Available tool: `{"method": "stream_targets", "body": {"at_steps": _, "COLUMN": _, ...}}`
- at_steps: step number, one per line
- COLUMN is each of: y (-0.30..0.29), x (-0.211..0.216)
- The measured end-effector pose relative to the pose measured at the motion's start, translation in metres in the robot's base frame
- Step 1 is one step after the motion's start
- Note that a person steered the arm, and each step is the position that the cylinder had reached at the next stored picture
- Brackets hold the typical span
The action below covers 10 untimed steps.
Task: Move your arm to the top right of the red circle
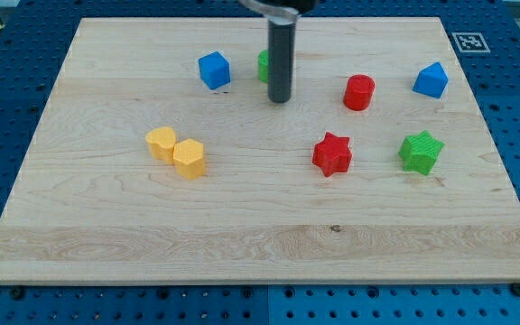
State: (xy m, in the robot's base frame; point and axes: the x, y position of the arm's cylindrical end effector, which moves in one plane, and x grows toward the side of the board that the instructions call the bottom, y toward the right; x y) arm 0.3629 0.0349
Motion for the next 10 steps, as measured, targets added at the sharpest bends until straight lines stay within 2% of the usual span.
{"method": "stream_targets", "body": {"at_steps": 1, "y": 0.028, "x": -0.021}}
{"method": "stream_targets", "body": {"at_steps": 2, "y": 0.059, "x": -0.024}}
{"method": "stream_targets", "body": {"at_steps": 3, "y": 0.076, "x": -0.052}}
{"method": "stream_targets", "body": {"at_steps": 6, "y": 0.144, "x": -0.069}}
{"method": "stream_targets", "body": {"at_steps": 9, "y": 0.141, "x": -0.064}}
{"method": "stream_targets", "body": {"at_steps": 10, "y": 0.131, "x": -0.049}}
